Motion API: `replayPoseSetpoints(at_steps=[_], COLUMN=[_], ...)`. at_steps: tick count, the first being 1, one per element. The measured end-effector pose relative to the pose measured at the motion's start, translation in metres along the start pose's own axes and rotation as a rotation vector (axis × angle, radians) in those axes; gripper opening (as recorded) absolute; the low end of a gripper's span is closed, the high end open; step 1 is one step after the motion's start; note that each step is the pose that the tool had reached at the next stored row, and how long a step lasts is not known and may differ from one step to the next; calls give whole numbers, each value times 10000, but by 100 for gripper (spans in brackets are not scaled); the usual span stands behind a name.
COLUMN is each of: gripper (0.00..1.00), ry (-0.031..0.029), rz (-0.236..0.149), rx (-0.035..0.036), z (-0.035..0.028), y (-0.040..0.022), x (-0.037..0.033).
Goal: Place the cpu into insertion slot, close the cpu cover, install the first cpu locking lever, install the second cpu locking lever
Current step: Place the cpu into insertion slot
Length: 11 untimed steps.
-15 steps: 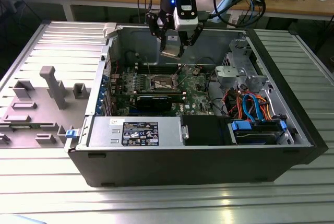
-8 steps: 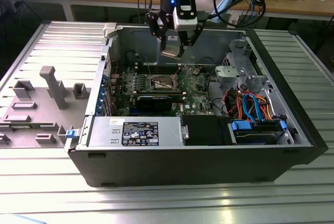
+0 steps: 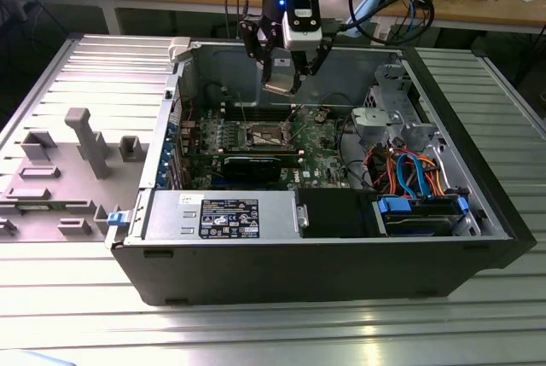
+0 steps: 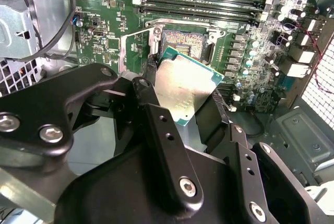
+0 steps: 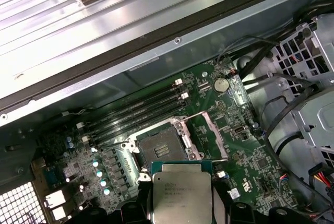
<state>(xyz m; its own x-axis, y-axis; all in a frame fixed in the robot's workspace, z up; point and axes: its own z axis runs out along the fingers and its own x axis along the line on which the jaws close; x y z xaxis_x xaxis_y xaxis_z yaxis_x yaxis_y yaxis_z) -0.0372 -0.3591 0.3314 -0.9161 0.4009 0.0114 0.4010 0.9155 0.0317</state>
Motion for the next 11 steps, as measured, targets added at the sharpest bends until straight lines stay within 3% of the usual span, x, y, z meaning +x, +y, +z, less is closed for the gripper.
replayPoseSetpoints(at_steps=[11], gripper=[55], ry=[-9], rz=[267], rx=[-4], z=[2], y=[0], x=[0])
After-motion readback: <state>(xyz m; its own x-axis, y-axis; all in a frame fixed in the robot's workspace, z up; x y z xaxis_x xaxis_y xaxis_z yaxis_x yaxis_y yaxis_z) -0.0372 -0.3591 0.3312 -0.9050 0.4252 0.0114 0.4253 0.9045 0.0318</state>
